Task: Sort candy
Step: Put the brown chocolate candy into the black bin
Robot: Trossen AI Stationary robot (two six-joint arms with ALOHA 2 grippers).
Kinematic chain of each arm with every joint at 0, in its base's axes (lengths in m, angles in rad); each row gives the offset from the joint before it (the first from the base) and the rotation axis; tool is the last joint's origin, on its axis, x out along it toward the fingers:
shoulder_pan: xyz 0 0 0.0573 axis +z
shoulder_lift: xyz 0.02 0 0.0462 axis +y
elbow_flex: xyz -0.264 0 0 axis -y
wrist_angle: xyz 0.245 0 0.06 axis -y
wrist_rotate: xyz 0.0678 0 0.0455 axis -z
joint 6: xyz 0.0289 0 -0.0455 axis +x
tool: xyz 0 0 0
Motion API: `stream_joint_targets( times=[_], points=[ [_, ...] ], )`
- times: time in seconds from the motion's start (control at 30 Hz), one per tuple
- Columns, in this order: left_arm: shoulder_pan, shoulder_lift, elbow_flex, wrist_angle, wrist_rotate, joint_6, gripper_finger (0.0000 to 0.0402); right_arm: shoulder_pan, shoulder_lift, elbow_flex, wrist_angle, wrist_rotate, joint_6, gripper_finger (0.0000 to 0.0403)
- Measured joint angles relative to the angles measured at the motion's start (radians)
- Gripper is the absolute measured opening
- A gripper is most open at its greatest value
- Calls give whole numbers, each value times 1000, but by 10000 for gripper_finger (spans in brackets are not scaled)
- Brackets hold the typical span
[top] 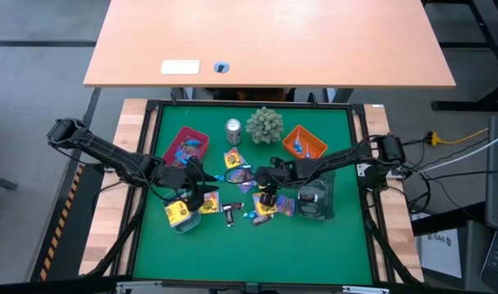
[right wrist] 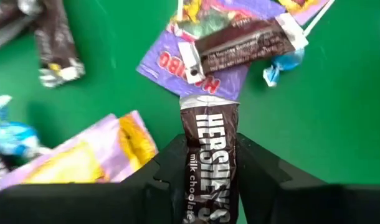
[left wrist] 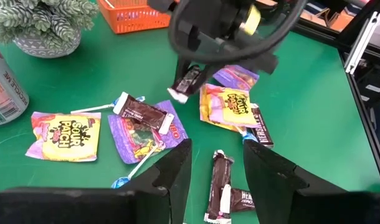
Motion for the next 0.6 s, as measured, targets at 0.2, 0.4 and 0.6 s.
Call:
stream_joint_targets(
  times=[0.2, 0.4, 0.6],
  points=[
    [0, 0, 0, 1, 0, 0, 132, 0, -77, 1, -47, -63, 1, 112],
    [0, 0, 0, 1, 0, 0, 132, 0, -175, 3, -172, -168, -16, 112],
    [0, 0, 0, 0, 0, 0, 132, 1, -280, 3, -399, -265, -13, 112]
  ],
)
